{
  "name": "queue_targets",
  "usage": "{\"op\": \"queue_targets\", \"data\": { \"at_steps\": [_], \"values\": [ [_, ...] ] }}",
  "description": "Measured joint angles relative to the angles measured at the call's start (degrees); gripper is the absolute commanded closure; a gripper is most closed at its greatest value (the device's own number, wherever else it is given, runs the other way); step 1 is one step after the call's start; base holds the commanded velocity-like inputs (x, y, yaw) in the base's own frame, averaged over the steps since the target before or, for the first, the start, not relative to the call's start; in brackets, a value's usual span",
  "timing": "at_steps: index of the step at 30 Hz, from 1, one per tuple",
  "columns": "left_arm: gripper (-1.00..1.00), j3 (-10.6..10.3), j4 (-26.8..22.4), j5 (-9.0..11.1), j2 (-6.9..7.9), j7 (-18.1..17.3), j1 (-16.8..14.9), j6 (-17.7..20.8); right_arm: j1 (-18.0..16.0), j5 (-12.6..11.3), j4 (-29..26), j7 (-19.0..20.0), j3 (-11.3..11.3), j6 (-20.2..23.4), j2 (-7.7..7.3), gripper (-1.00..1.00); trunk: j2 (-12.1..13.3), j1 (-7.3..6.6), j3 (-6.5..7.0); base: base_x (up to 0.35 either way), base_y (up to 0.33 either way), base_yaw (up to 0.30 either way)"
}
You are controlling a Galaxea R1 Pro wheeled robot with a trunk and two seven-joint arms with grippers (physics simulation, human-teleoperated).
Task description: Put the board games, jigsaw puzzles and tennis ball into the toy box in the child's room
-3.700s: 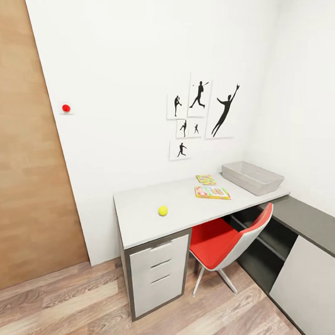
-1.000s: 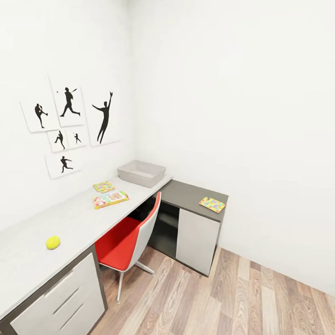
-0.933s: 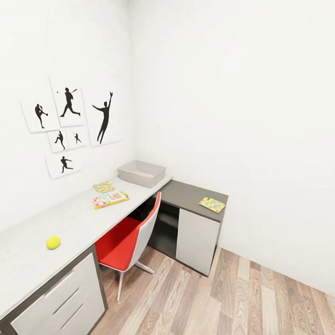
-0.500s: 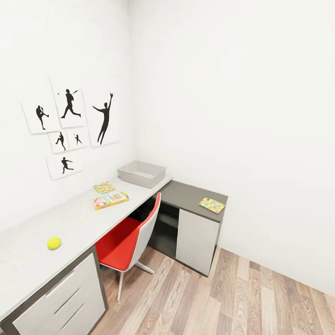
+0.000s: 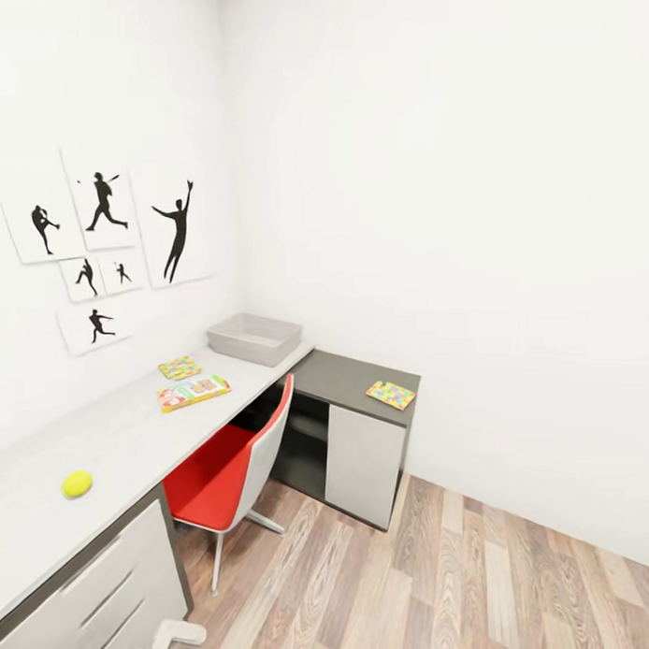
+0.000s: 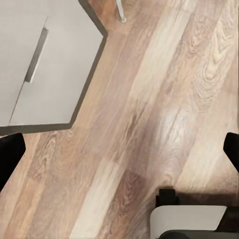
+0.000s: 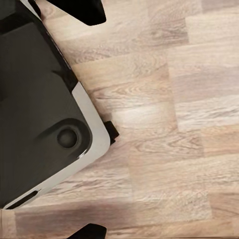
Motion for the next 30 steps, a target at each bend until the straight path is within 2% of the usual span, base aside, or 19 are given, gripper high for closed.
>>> {"op": "queue_targets", "data": {
  "at_steps": [2,4,13,17,19,22,24,26,27,29,30],
  "values": [
    [-1.00,-0.1,1.7,-0.2,0.07,0.0,0.0,-3.1,0.0,-0.1,0.1,0.0,0.0,-0.3,0.06,-1.00,0.0,0.00,0.00,-0.004,0.003,-0.278],
    [-1.00,-0.1,2.8,-0.2,0.05,0.0,0.0,-4.6,0.0,0.0,0.1,0.0,0.0,-0.8,0.11,-1.00,0.0,0.01,0.00,-0.066,0.059,-0.279],
    [-1.00,-0.1,4.1,-0.2,0.36,-0.1,0.0,-6.2,0.0,0.4,-0.4,0.6,0.6,-1.7,0.11,-1.00,0.0,0.01,0.01,-0.135,0.135,-0.281],
    [-1.00,-0.2,3.9,-0.2,0.33,-0.1,0.0,-5.9,0.1,0.5,-4.1,0.9,0.7,-1.0,-0.03,-1.00,0.0,0.00,0.08,-0.028,0.026,-0.282],
    [-1.00,-0.1,3.8,-0.2,0.34,-0.1,-0.1,-5.2,0.3,0.6,-8.8,0.9,0.8,1.1,-0.30,-1.00,0.0,0.00,0.12,-0.010,0.009,-0.282],
    [-1.00,0.0,2.4,-0.2,0.26,-0.1,-0.5,-0.2,0.3,0.6,-20.2,0.6,0.6,11.1,-0.69,-1.00,0.0,0.00,0.20,-0.004,0.003,-0.282],
    [-1.00,0.1,-1.5,0.0,0.20,-0.2,-1.3,6.5,0.2,0.6,-30.3,-0.2,0.2,21.2,-0.89,-1.00,0.0,0.00,0.27,-0.001,0.001,-0.282],
    [-1.00,0.2,-4.7,0.1,0.12,-0.5,-1.6,10.2,0.3,0.7,-35.1,-1.3,-0.3,25.2,-0.98,-1.00,0.0,0.00,0.31,-0.001,0.001,-0.282],
    [-1.00,0.2,-8.7,0.1,-0.01,-1.2,-1.8,14.1,0.3,0.7,-39.3,-3.1,-1.1,28.5,-1.01,-1.00,0.0,0.00,0.35,-0.001,0.000,-0.282],
    [-1.00,0.2,-12.5,0.2,-0.10,-2.3,-2.0,17.5,0.3,0.6,-43.1,-5.1,-1.9,31.5,-1.02,-1.00,0.0,0.00,0.39,0.000,0.000,-0.282],
    [-1.00,0.2,-15.7,0.2,-0.16,-3.6,-2.1,20.5,0.3,0.5,-46.3,-7.0,-2.7,34.3,-1.02,-1.00,0.0,0.00,0.42,0.000,0.000,-0.282]
  ]
}}
